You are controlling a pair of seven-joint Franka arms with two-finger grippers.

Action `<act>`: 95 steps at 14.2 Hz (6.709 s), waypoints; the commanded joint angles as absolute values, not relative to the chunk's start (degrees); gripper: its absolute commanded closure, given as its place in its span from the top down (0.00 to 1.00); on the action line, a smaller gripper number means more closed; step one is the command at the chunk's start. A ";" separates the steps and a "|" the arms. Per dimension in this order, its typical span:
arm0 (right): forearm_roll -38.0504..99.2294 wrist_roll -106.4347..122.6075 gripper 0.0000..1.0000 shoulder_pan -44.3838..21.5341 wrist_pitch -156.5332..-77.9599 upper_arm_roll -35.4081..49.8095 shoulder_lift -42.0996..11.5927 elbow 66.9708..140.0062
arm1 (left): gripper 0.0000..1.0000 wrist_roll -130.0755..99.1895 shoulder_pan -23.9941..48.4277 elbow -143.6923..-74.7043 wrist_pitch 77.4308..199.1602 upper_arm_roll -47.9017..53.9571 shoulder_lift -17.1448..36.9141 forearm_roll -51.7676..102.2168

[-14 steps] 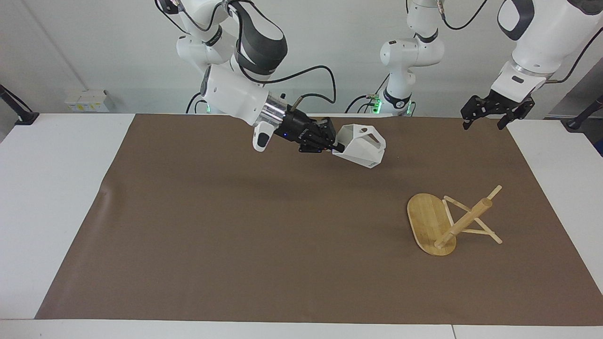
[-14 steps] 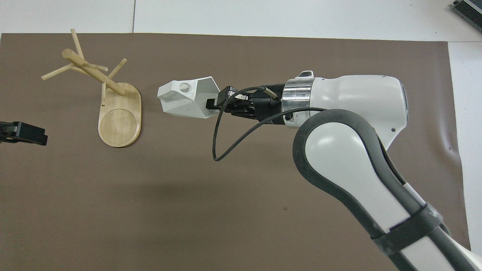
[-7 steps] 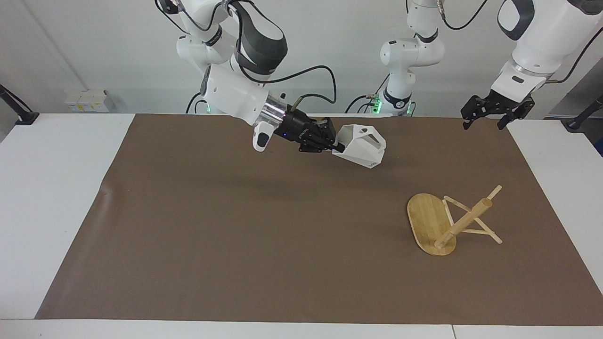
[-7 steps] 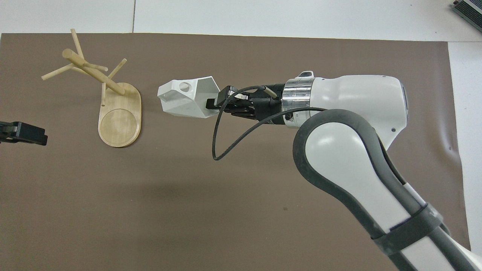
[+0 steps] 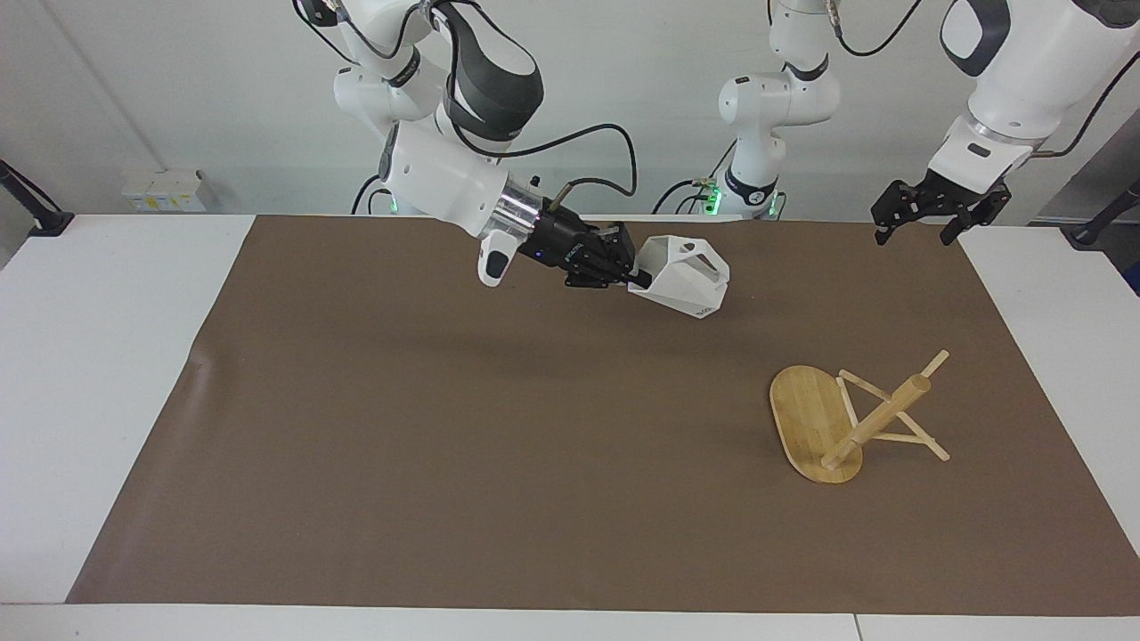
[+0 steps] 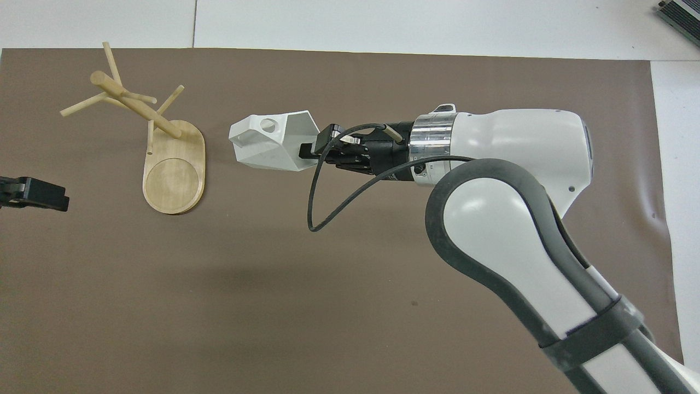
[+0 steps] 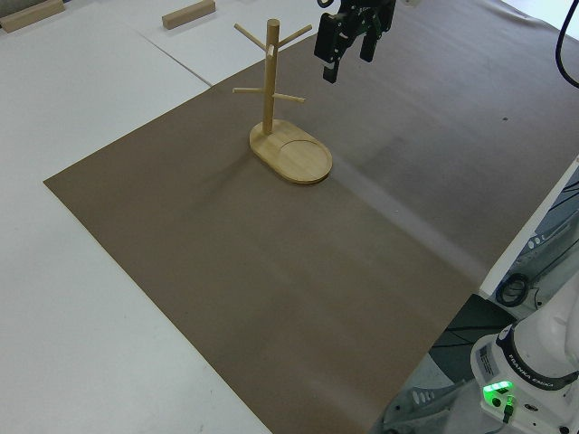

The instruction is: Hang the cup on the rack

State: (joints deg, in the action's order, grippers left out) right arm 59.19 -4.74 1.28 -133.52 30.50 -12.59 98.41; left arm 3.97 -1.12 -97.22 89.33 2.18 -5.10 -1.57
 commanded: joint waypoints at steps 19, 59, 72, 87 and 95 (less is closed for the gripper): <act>58.09 -7.21 0.00 2.11 -133.24 31.20 -12.04 98.17 | 1.00 4.74 -1.40 -97.65 85.60 2.90 -6.50 -2.64; 51.77 -17.67 0.00 0.97 -136.76 34.10 -12.48 97.65 | 1.00 90.35 7.64 -110.39 115.83 3.34 -1.50 58.27; 51.33 -17.75 0.00 0.97 -136.67 34.10 -12.48 97.65 | 0.00 87.01 9.67 -110.92 119.53 3.34 -1.23 60.82; 46.94 -17.75 1.00 1.14 -136.14 34.10 -12.48 97.38 | 0.00 84.99 10.20 -110.92 119.79 3.34 -1.32 60.73; 39.04 -16.35 1.00 1.67 -136.76 33.31 -11.43 96.94 | 0.00 84.55 10.20 -110.83 119.80 3.34 -1.41 60.64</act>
State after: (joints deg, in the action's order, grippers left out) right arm 42.03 -16.01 0.65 -136.47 33.08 -12.32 97.10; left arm 85.35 8.89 -110.26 118.38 3.99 -0.77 59.70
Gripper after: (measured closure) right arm 0.000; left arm 0.229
